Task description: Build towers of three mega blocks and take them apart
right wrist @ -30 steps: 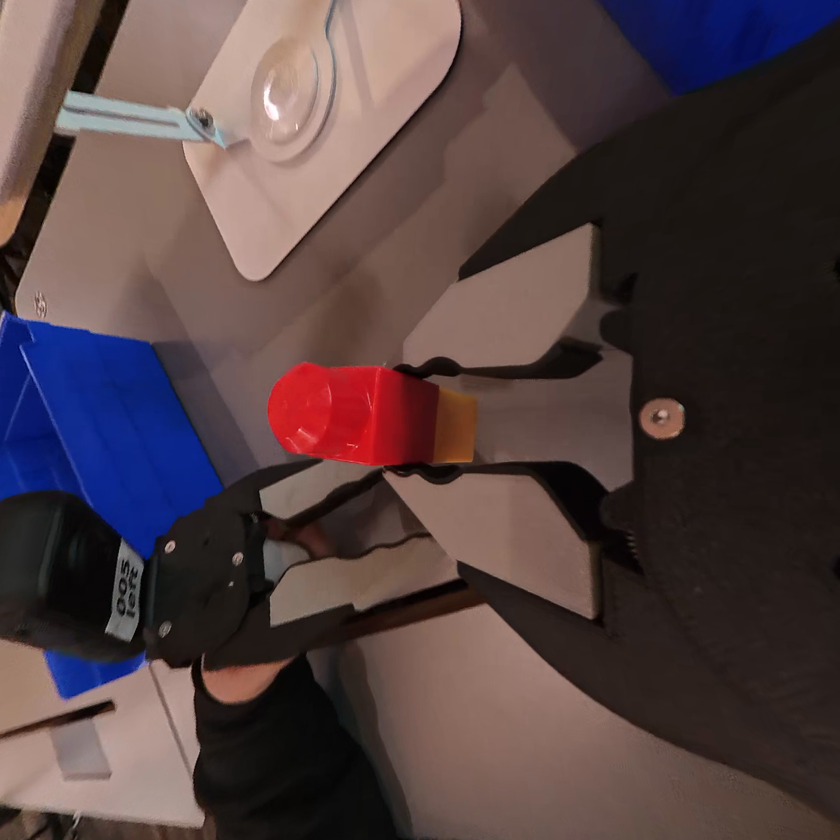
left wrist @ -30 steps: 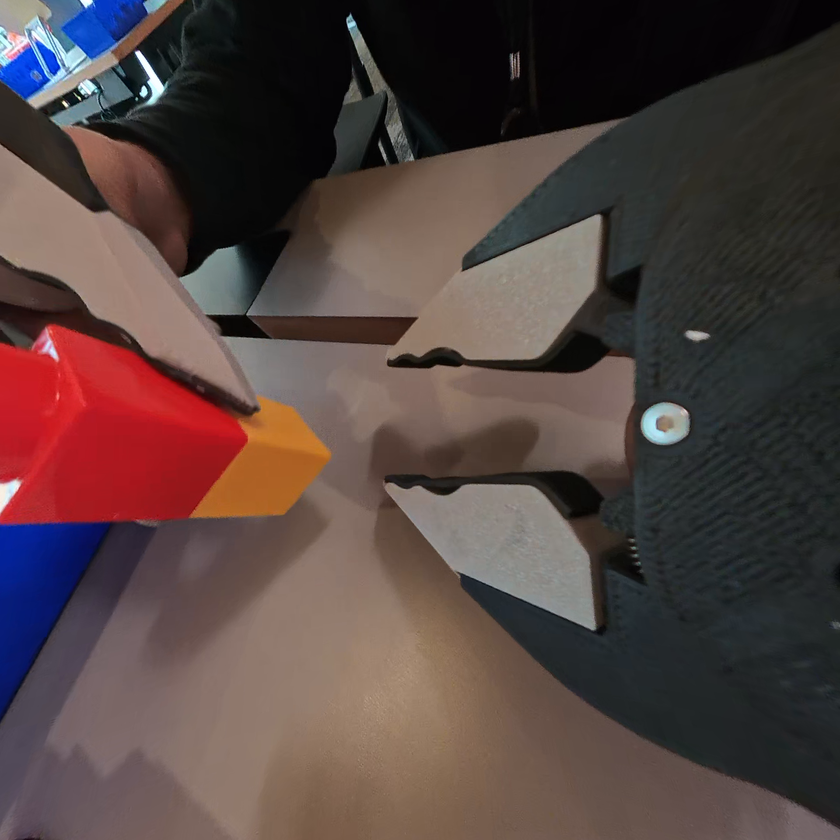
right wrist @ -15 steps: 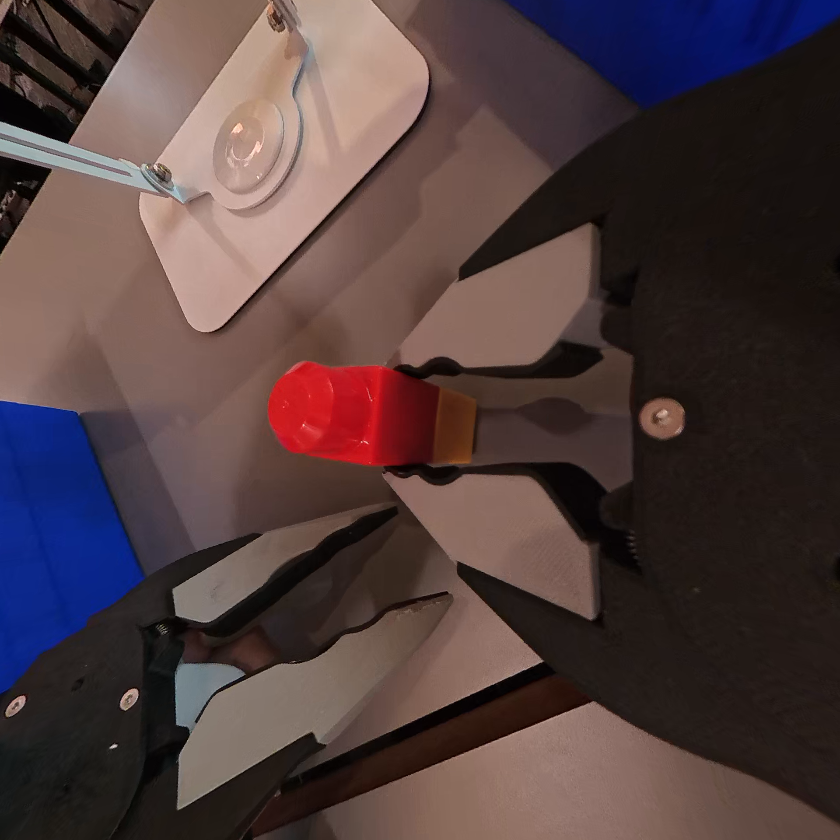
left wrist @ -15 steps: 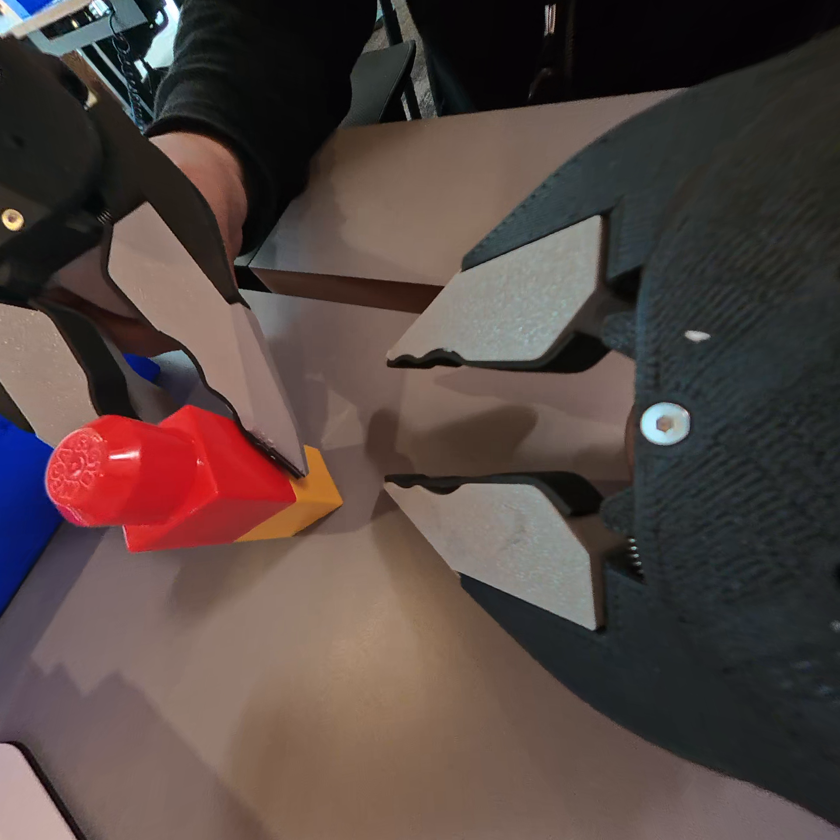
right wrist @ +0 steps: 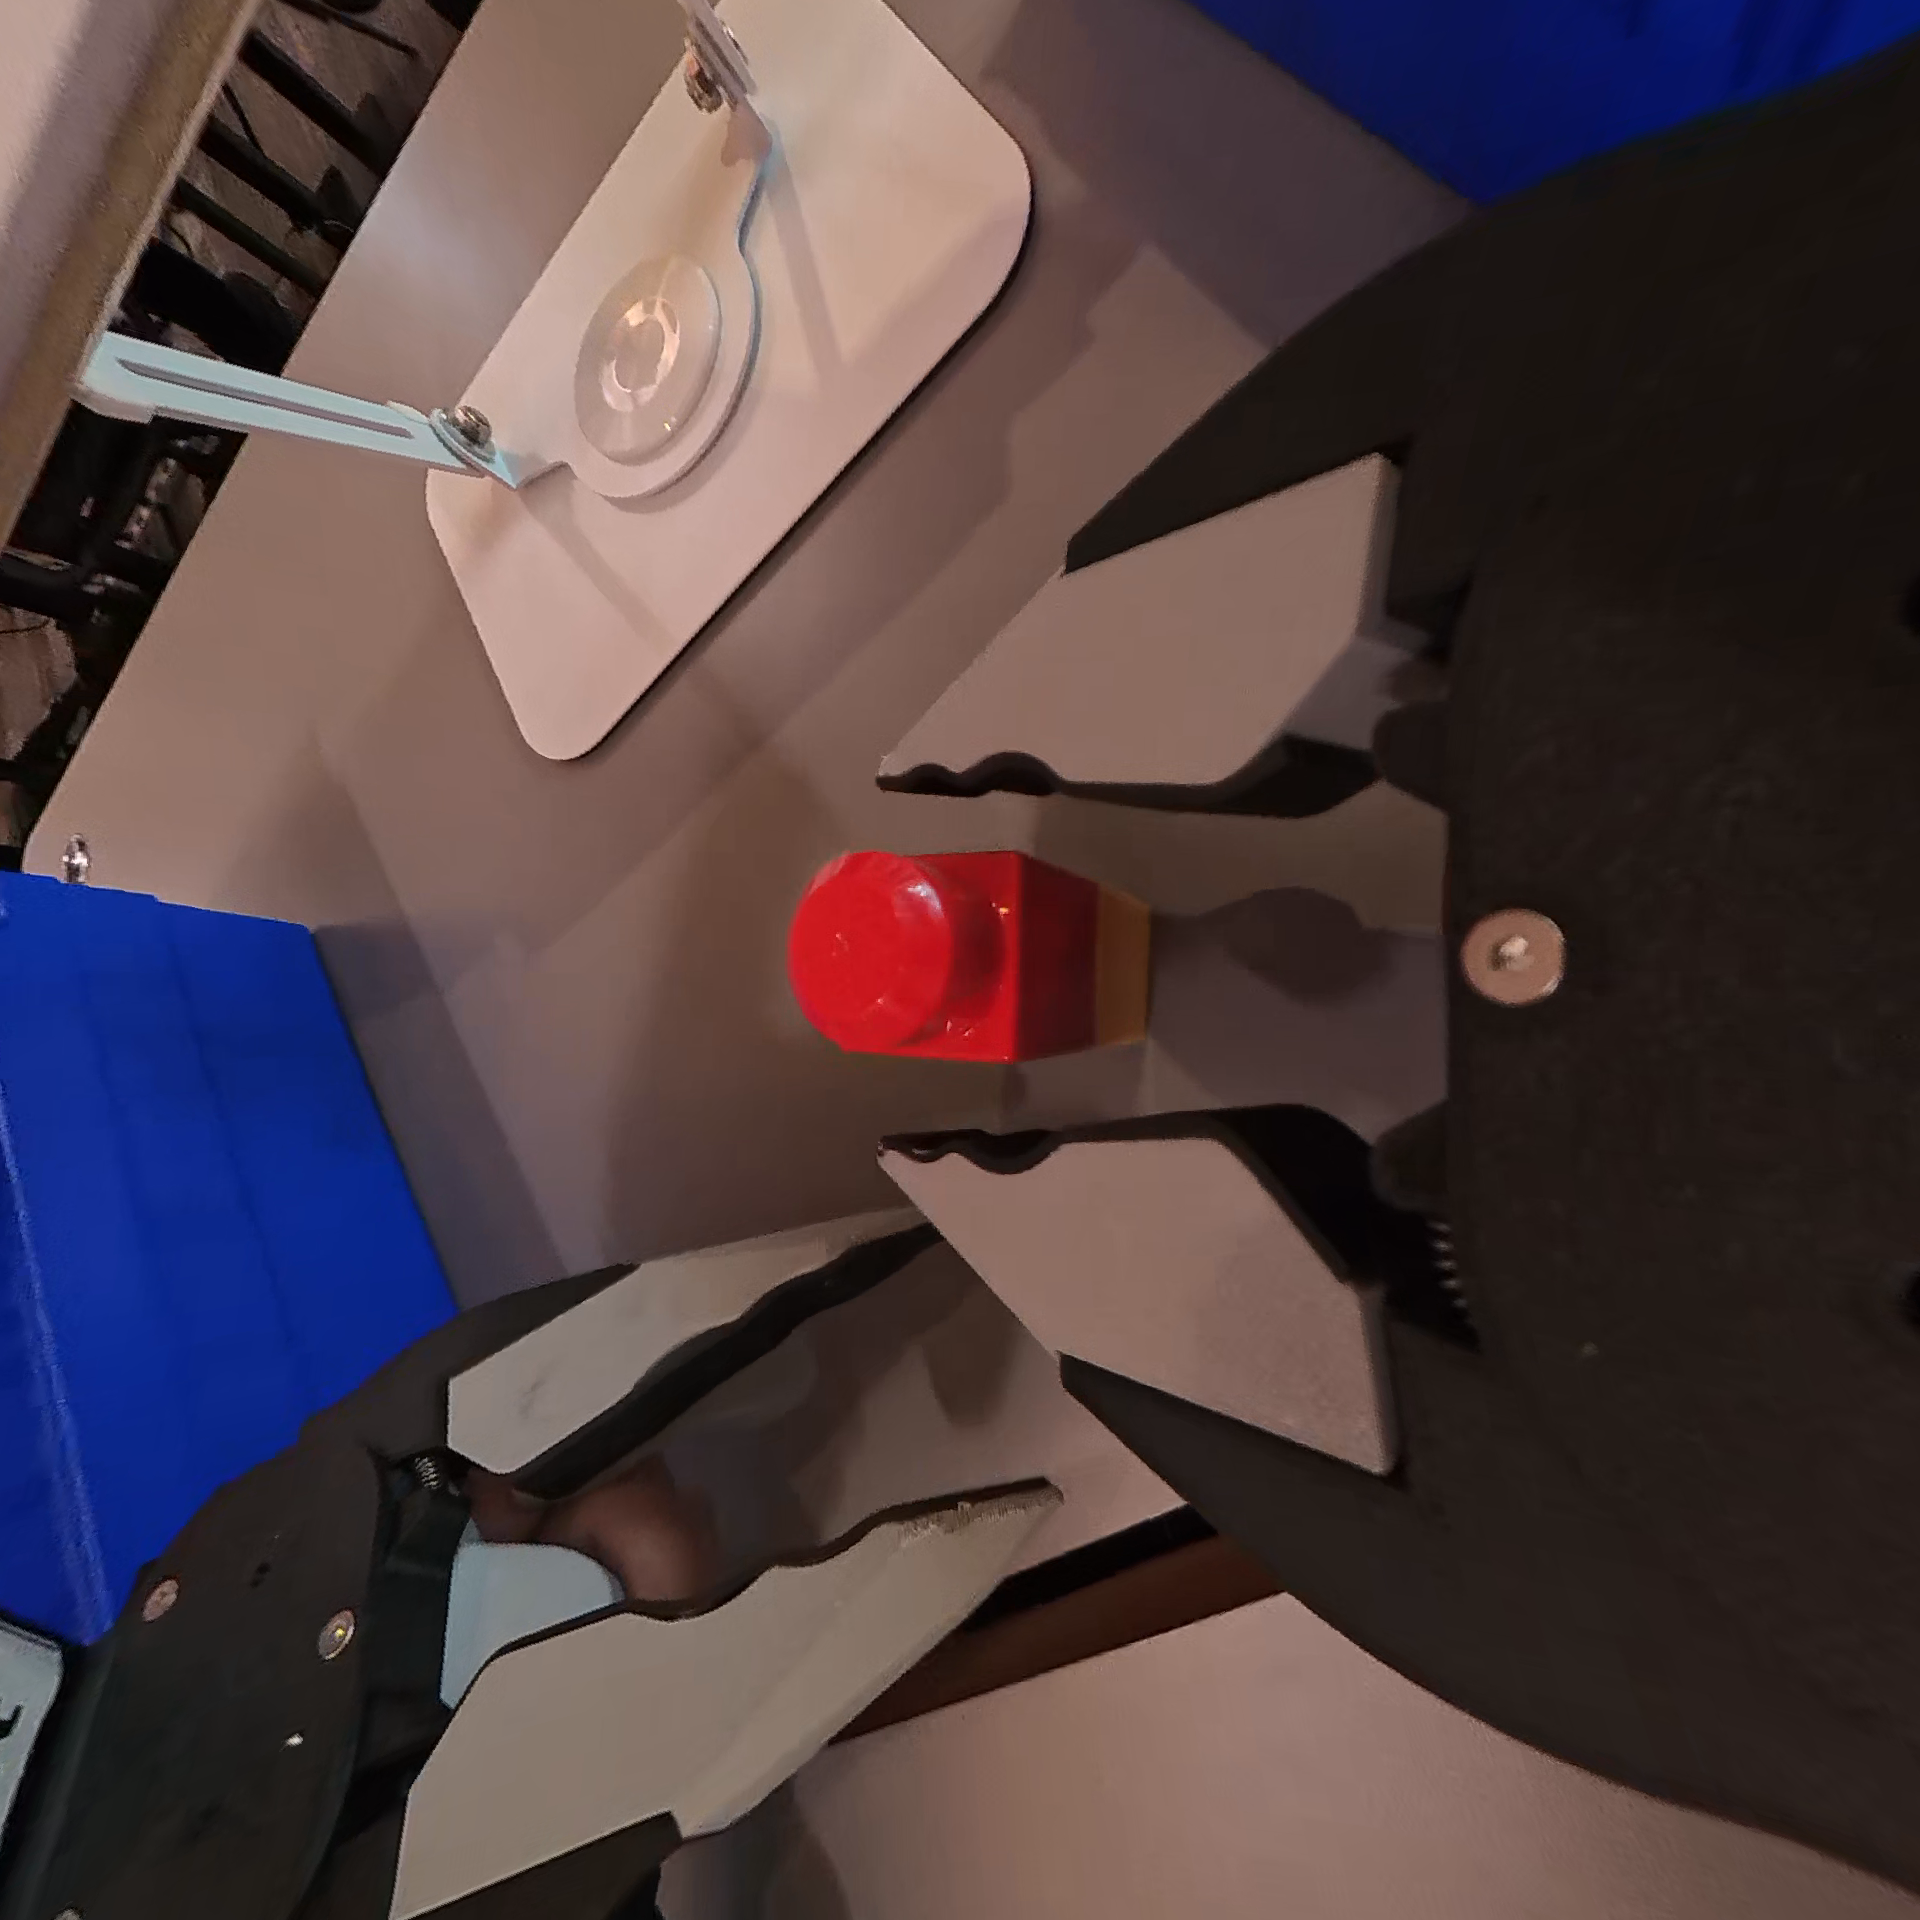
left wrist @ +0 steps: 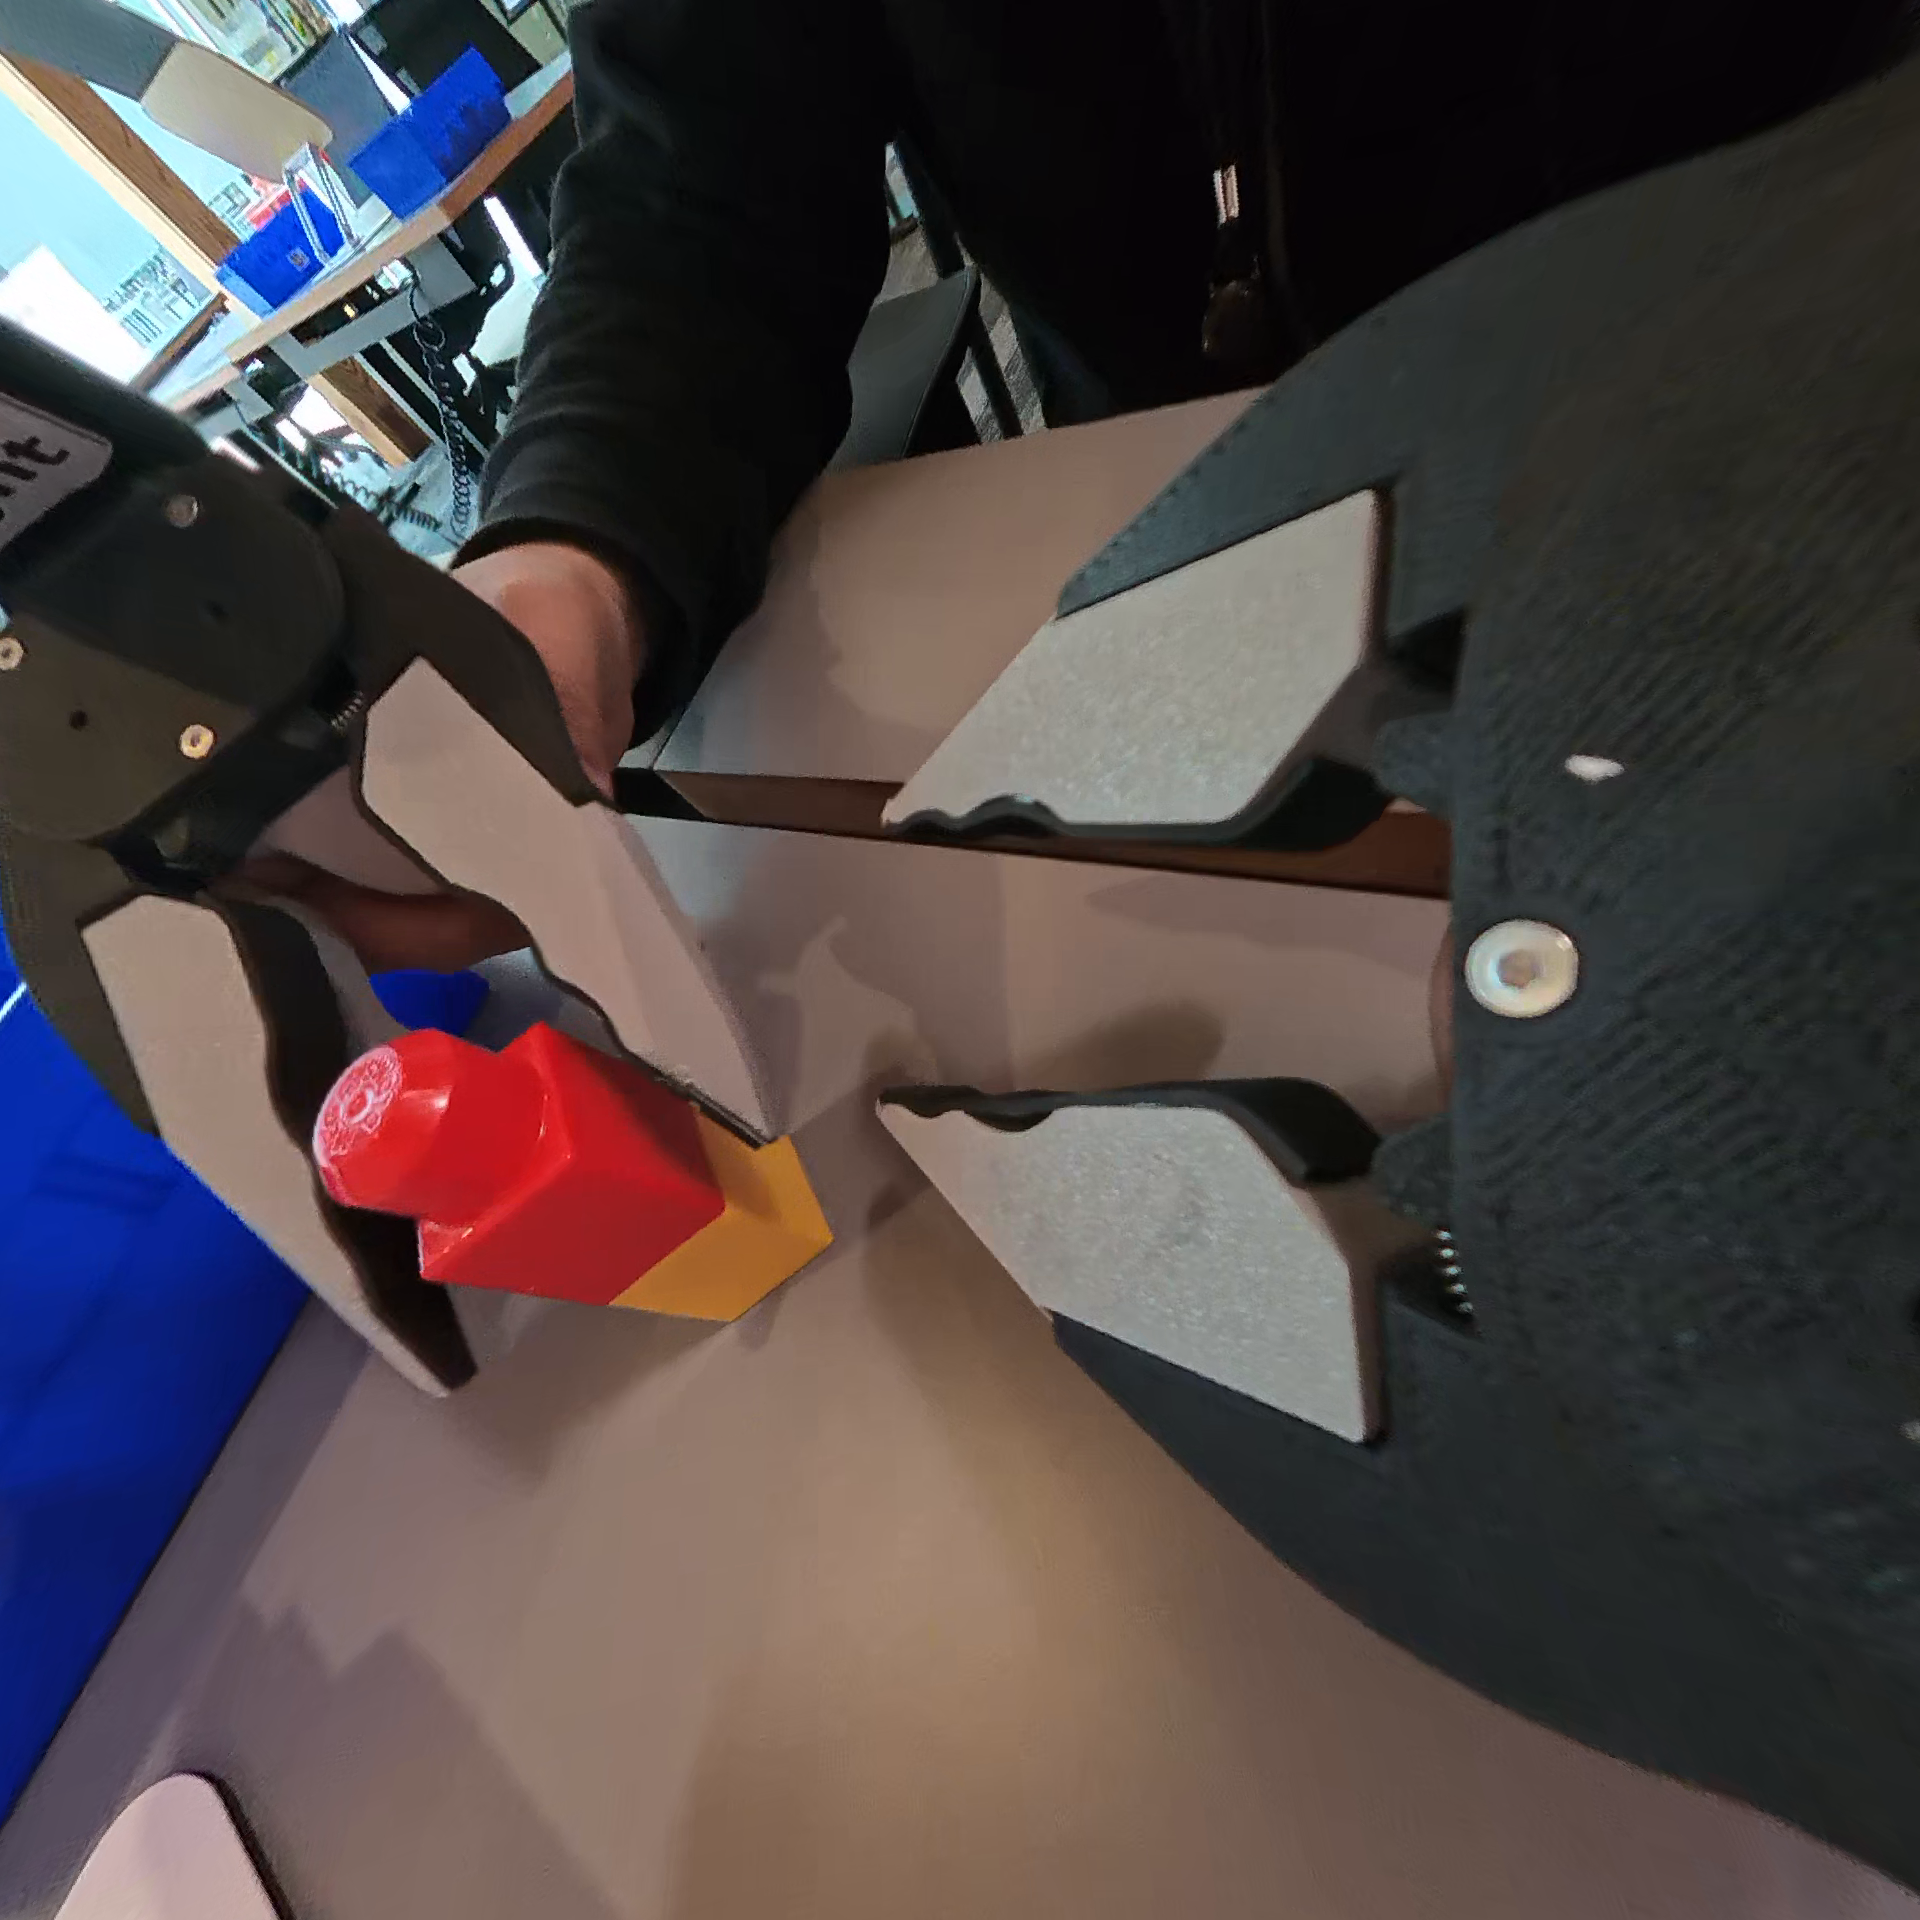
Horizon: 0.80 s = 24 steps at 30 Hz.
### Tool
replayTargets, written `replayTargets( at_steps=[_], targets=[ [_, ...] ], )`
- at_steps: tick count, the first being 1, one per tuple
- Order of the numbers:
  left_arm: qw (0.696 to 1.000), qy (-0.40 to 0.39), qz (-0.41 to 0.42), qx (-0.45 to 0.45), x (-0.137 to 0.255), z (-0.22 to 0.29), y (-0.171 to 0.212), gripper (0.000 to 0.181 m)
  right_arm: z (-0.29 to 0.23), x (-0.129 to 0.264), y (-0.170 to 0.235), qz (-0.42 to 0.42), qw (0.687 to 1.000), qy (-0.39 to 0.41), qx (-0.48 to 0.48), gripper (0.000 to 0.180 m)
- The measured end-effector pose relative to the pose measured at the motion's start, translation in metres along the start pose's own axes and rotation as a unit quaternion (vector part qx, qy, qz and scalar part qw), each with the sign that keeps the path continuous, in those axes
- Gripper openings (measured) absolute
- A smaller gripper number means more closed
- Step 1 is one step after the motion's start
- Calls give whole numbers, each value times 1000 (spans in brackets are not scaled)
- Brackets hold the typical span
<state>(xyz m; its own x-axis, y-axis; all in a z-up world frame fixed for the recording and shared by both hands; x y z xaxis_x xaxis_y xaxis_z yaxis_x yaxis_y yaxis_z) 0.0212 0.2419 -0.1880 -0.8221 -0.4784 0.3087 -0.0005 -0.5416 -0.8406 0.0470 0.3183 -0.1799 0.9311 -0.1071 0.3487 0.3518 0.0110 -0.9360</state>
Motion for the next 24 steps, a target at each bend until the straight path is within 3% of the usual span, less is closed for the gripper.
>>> replayTargets(
  at_steps=[3,6,8,10,13,15,18,24],
  targets=[
    [1000,-10,-1,-14,8,10,1,49,1,3,-5,15,1000,2,3,64],
    [998,24,50,-22,28,43,-11,48,3,7,-12,35,999,12,14,65],
    [994,71,77,-33,51,73,-18,49,7,12,-19,53,998,30,21,66],
    [991,49,114,-46,82,84,-35,49,9,16,-25,72,996,46,27,67],
    [980,-111,161,-21,148,59,-69,49,10,21,-32,87,994,58,35,66],
    [945,-273,178,9,206,17,-83,47,9,22,-34,90,993,60,38,65],
    [876,-466,108,57,279,-53,-65,44,8,22,-35,95,993,60,40,64],
    [816,-548,-97,159,317,-123,10,48,7,21,-35,94,993,56,39,63]
  ],
)
Point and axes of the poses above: each gripper's, where its closed fingertips meet, x back along the fingers, y out of its underside, z = x × y across the jaws, the point moved 3 cm from there along x, back along the fingers, and after that the axes turned 9 degrees about z, right-handed, at the moved point
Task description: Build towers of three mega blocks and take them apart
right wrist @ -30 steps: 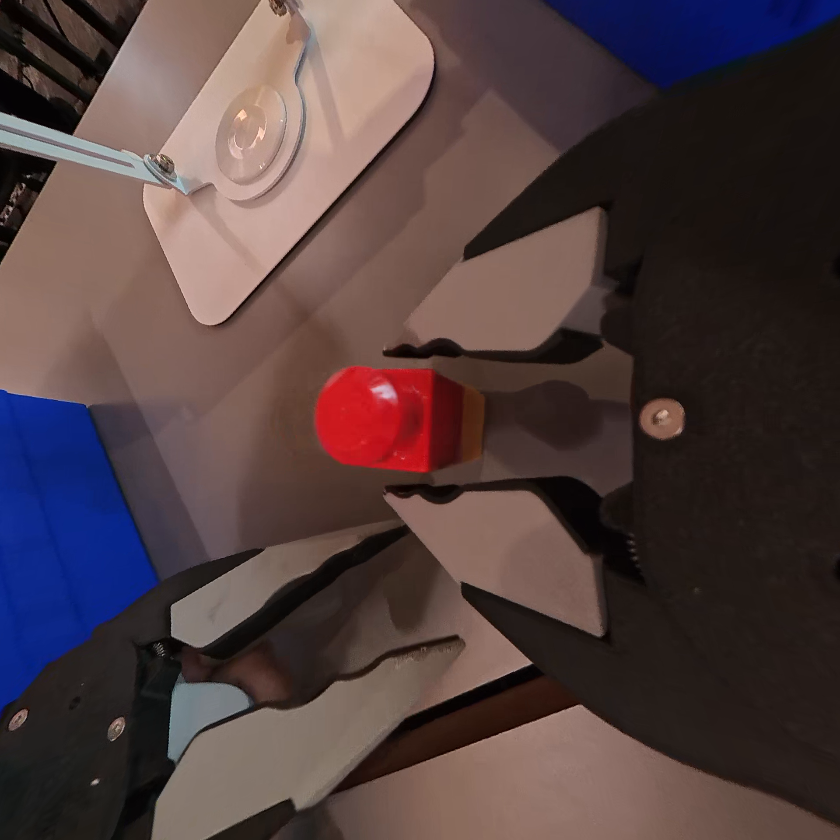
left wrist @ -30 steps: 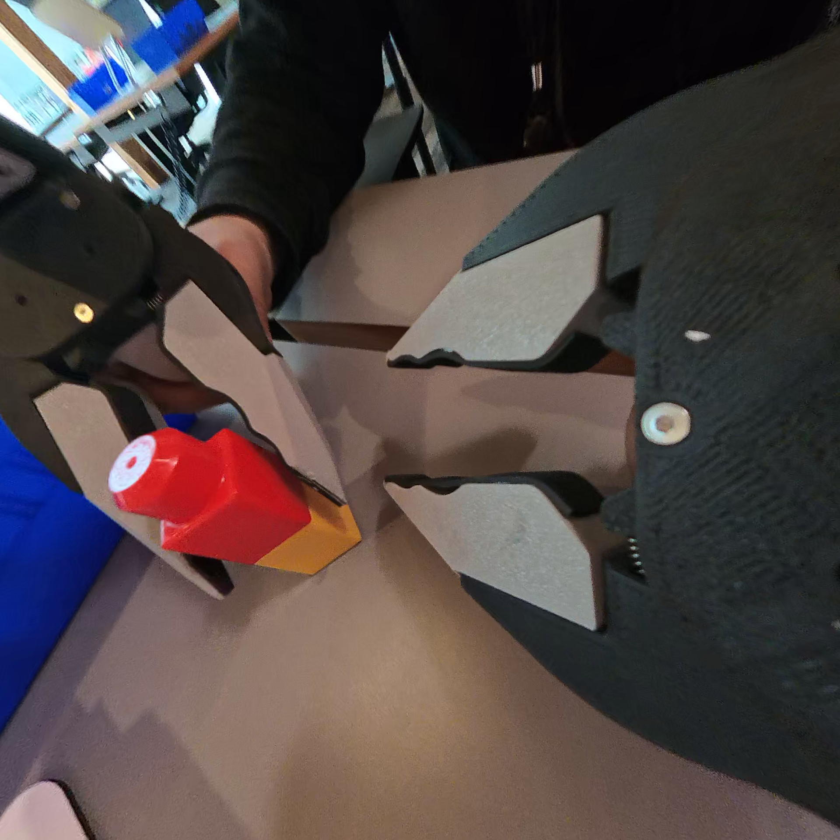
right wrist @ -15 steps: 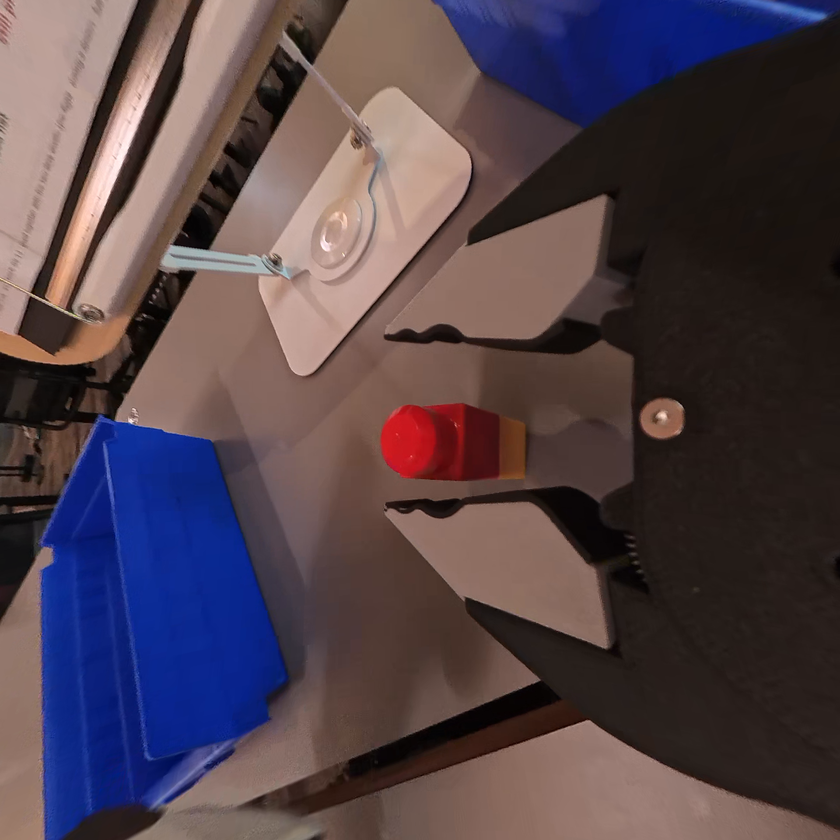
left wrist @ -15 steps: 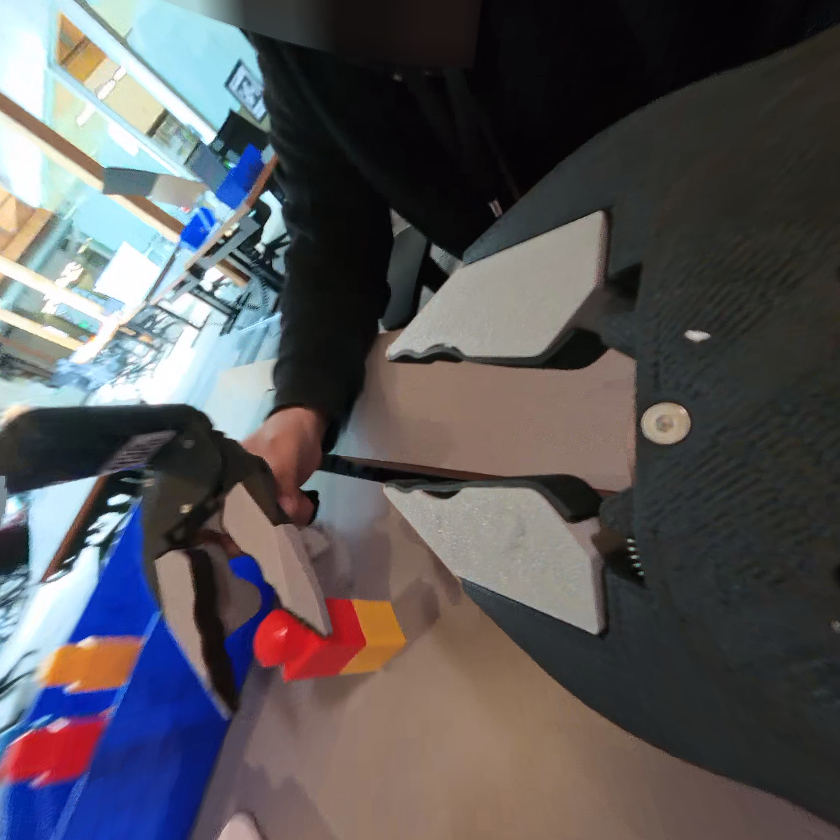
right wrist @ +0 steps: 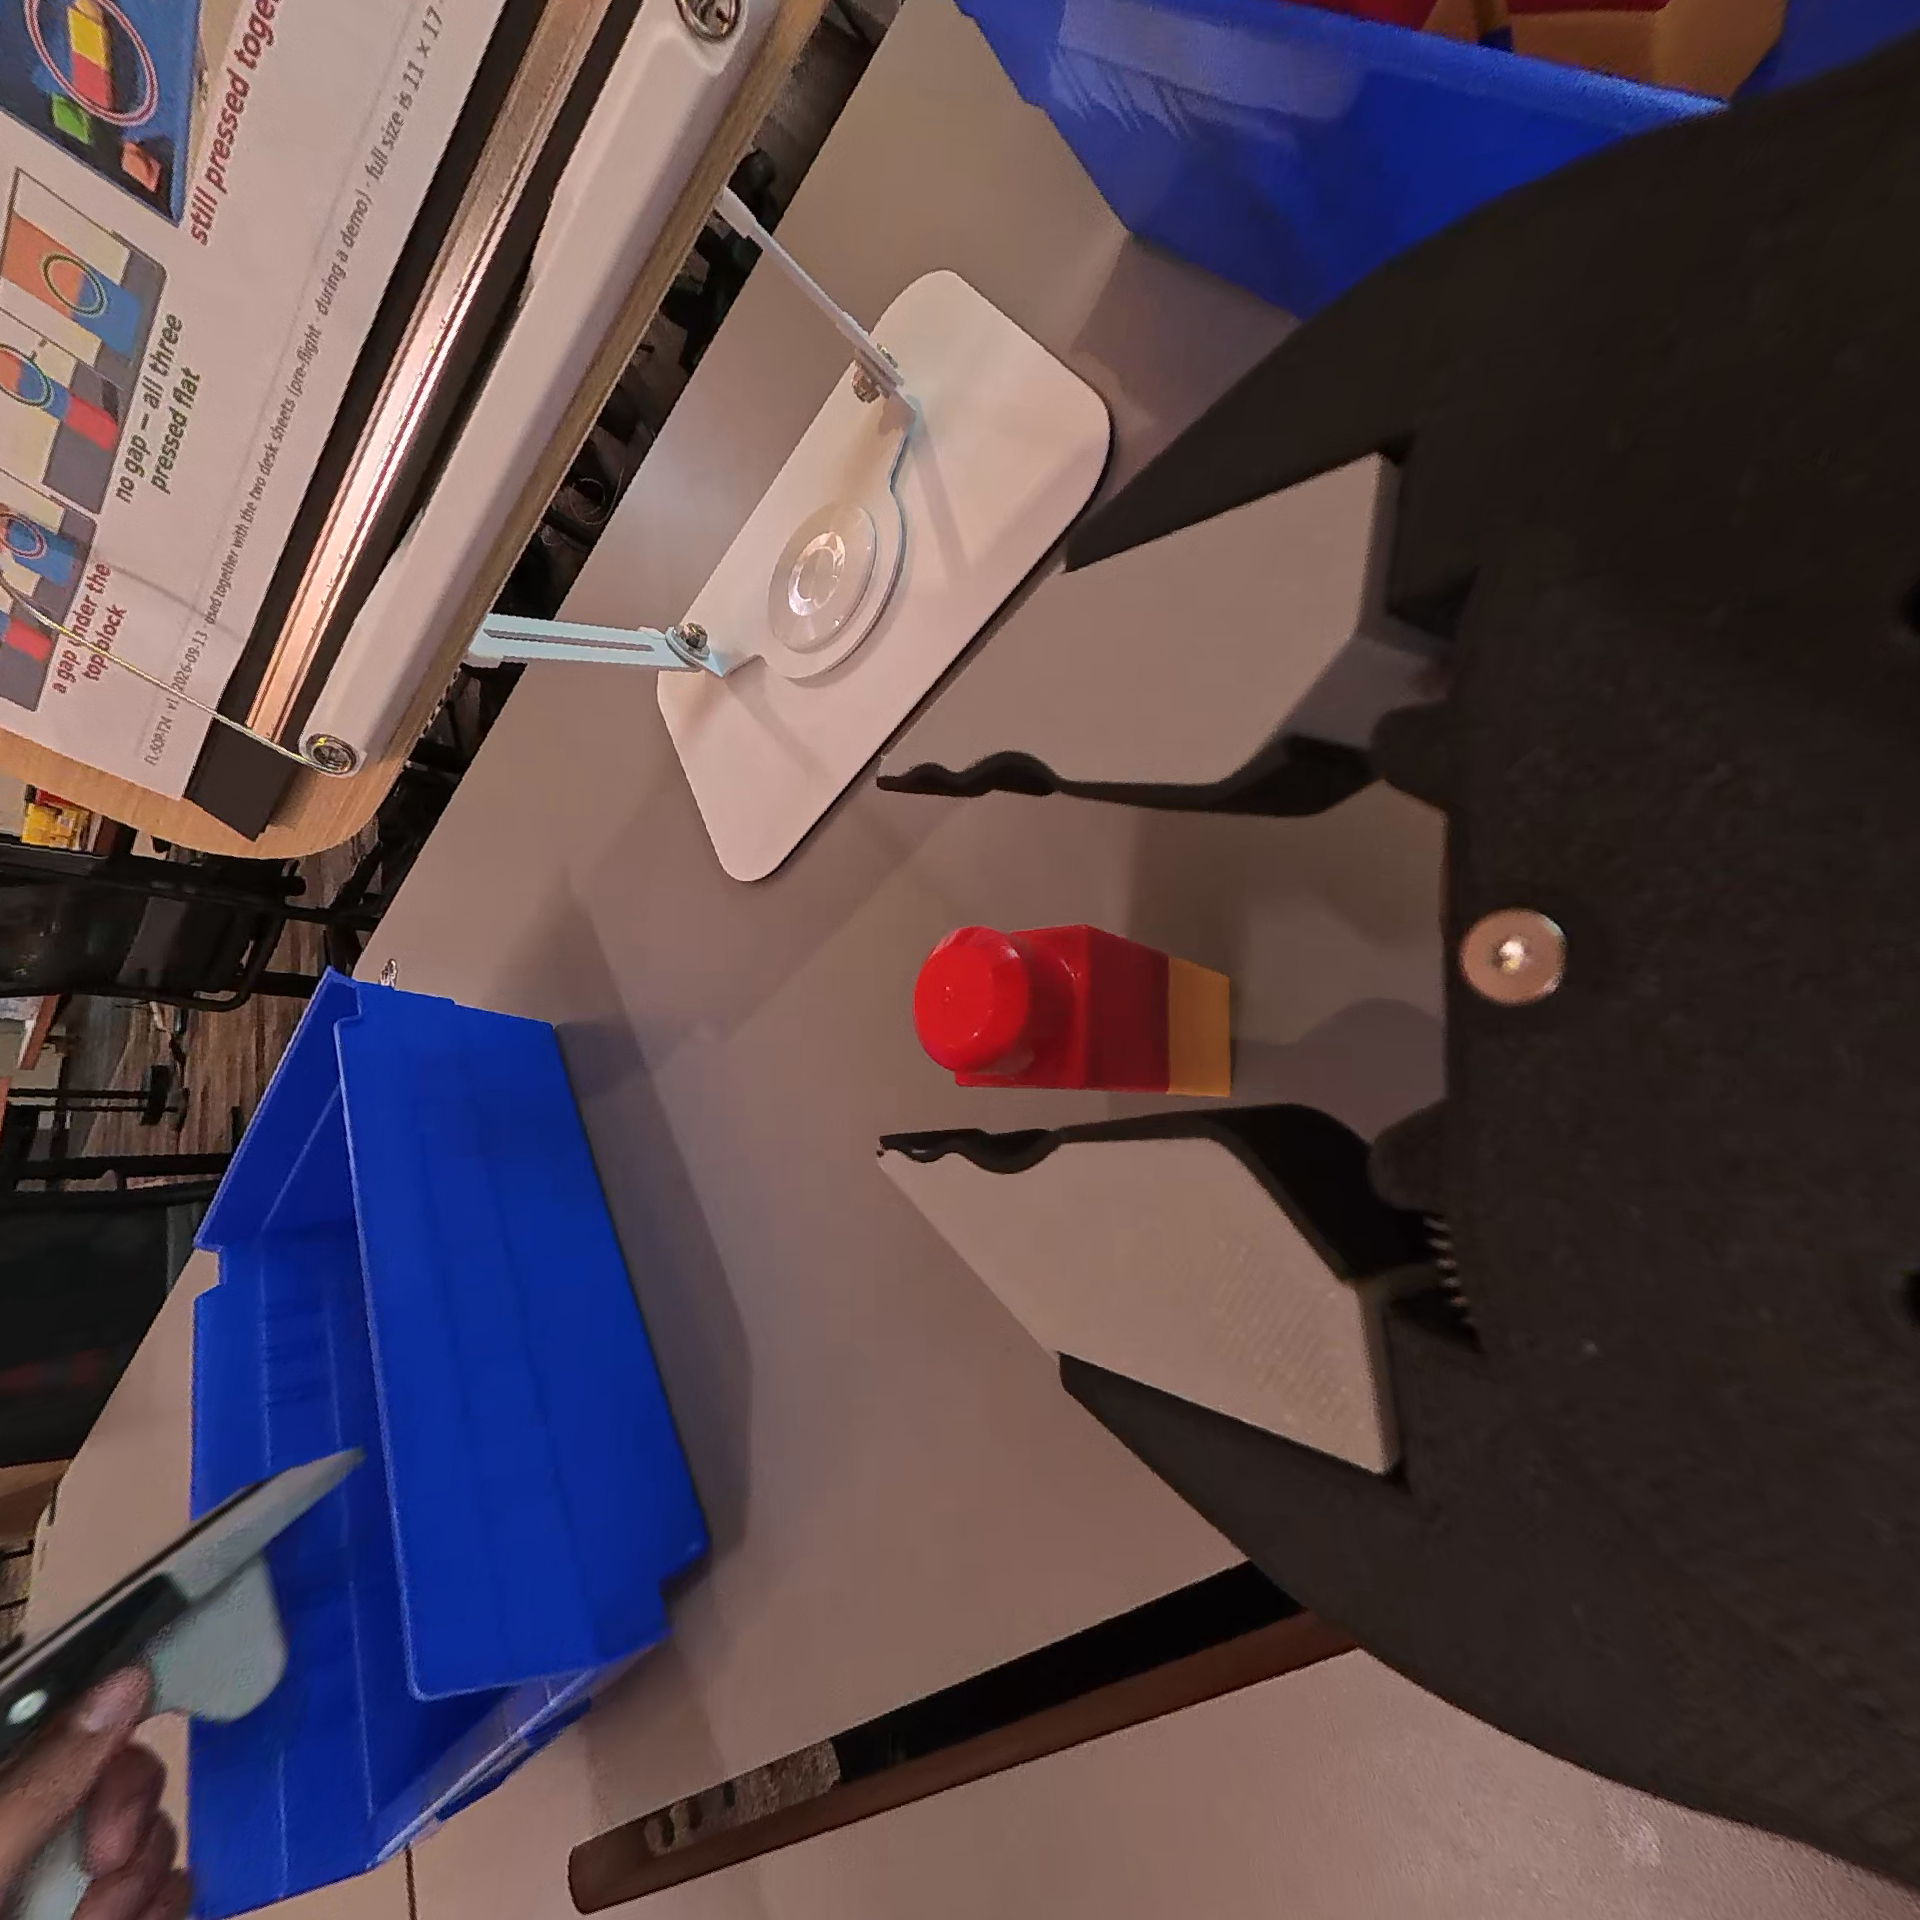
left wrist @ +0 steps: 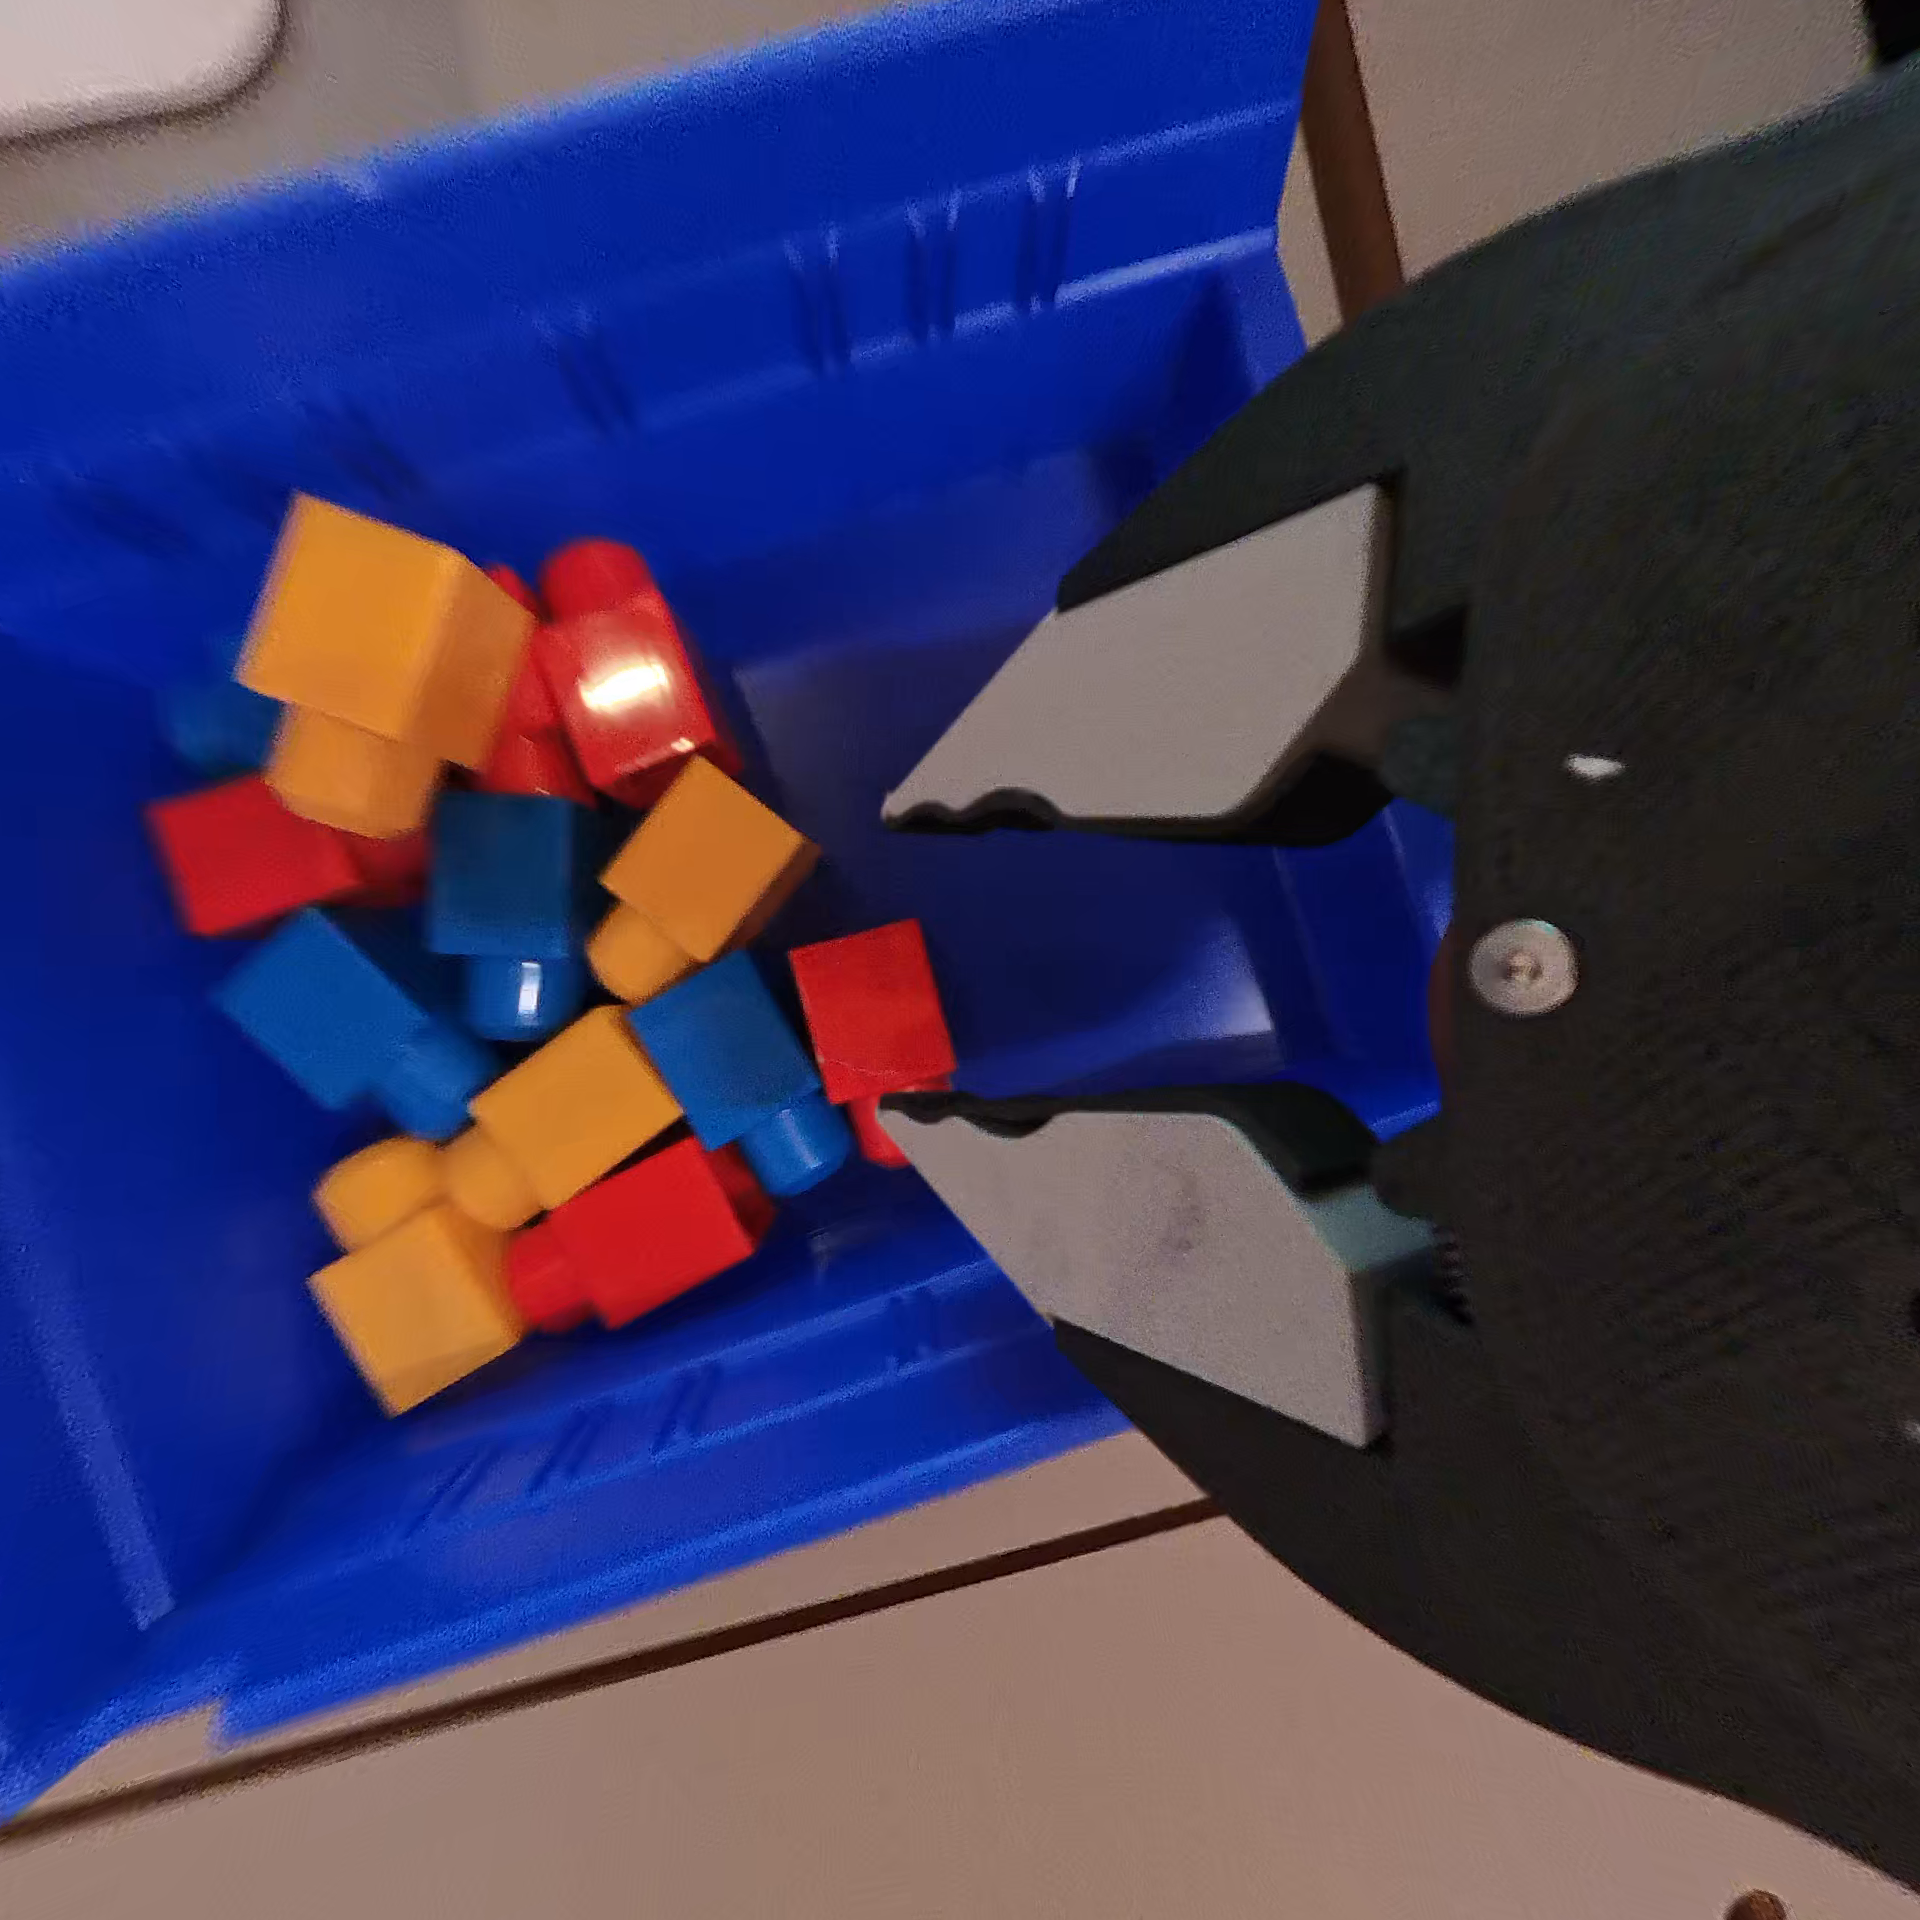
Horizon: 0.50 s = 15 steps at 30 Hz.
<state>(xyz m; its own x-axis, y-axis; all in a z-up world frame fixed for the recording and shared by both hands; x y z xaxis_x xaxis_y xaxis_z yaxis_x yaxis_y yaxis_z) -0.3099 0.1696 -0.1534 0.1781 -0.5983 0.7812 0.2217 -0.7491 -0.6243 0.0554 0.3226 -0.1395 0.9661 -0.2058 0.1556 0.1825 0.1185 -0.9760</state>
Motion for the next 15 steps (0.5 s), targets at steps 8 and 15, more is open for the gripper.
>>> replayTargets(
  at_steps=[8,15],
  targets=[
    [996,-53,-68,-12,-42,-6,18,58,-1,1,-1,1,1000,-5,-4,60],
    [979,-144,-107,-93,-41,-23,28,34,-3,3,-7,7,1000,-10,-5,56]
  ],
)
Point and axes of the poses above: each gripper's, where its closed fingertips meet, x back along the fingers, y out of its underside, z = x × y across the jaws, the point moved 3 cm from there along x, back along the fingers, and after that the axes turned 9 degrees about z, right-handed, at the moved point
